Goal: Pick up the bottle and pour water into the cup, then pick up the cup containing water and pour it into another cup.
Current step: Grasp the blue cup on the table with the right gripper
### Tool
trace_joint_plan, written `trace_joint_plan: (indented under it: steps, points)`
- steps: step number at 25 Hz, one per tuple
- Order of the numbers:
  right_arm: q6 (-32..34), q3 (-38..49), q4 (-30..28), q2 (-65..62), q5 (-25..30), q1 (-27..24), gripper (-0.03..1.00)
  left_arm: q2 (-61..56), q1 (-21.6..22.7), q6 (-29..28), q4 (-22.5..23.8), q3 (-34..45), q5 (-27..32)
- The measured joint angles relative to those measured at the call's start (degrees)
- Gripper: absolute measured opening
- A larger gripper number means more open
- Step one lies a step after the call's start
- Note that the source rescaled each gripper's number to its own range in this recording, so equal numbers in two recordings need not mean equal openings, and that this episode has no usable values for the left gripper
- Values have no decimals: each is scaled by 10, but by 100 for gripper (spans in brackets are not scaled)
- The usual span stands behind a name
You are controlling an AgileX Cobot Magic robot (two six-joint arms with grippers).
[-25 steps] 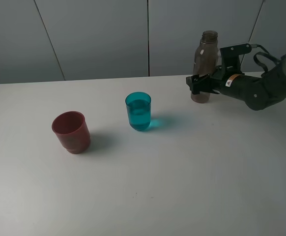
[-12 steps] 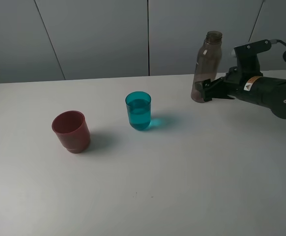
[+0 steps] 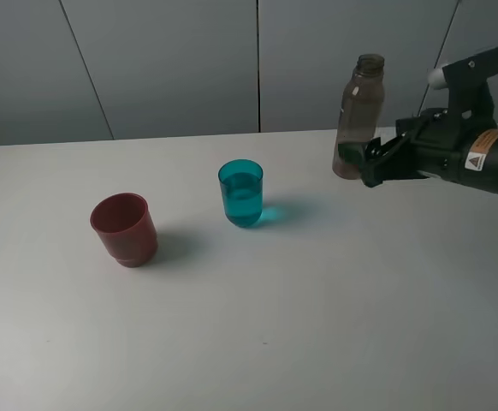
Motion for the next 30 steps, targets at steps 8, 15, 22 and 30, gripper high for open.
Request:
trace_joint_plan:
  steps: [8,15,22,30]
  points:
    - [7,4,-13,48,-10,56,100,0,0,0,0,0,0]
    - [-43,-15,-23,148,-59,90,100,0,0,0,0,0,0]
    - [-55,-81,-23,237,-61,125,100,0,0,0,0,0,0]
    - [-57,-149,-18,306,-64,153,100,0,0,0,0,0,0]
